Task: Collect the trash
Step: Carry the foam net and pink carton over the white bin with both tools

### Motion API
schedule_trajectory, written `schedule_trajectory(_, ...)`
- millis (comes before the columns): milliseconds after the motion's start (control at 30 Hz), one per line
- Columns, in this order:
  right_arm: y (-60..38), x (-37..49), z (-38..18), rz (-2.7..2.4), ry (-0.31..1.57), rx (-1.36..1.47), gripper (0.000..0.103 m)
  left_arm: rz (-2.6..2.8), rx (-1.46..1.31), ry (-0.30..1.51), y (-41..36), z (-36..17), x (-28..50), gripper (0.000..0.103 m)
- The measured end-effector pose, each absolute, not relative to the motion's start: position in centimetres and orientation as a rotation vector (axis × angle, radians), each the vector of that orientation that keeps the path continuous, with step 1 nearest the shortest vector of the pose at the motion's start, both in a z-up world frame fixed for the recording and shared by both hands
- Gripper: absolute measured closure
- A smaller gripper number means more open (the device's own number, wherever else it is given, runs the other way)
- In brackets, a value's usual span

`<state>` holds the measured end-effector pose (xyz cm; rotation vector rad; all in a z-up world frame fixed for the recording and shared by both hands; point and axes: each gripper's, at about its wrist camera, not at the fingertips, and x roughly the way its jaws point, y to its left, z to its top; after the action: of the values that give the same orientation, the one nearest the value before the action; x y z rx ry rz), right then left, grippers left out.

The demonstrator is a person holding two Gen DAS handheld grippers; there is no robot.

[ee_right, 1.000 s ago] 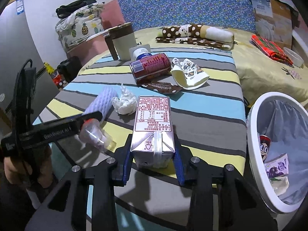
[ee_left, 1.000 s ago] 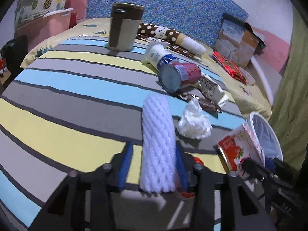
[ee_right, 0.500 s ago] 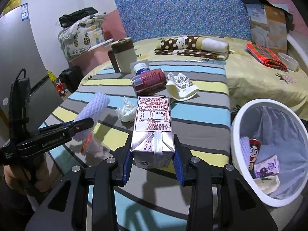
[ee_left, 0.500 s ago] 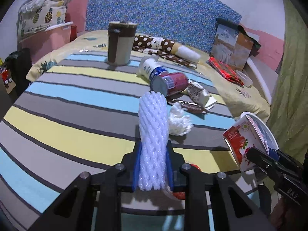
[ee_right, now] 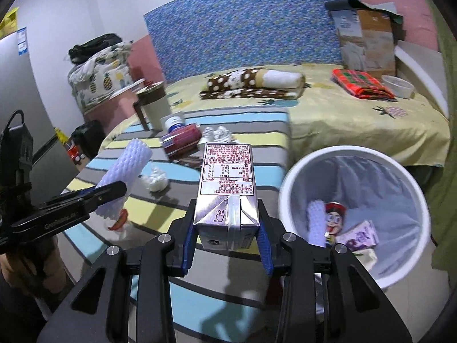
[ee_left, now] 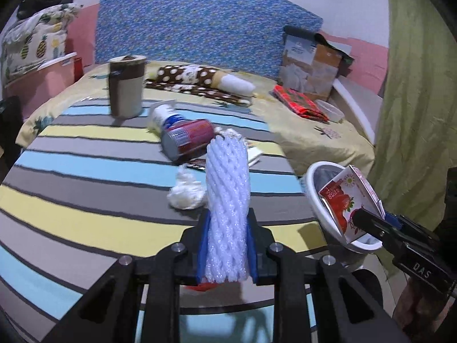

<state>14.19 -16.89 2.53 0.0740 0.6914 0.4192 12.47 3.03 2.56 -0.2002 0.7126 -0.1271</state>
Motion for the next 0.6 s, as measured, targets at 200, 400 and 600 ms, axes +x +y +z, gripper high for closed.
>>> schedule_trajectory(200, -19.5, 14.0, 2.6, 0.355, 0.681, 0.096, 0.064, -0.208, -0.185, 0.718, -0.1, 2.9, 13.1, 0.079)
schedule_trajectory(400, -21.9, 14.1, 2.6, 0.293, 0.676, 0.119, 0.064, -0.282, -0.166, 0.729, -3.6, 2.9, 14.1, 0.079)
schedule_trajectory(600, -23.4, 14.4, 2.2, 0.251, 0.684, 0.141, 0.064, -0.341, -0.142, 0.740, -6.6, 2.8, 14.8, 0.079)
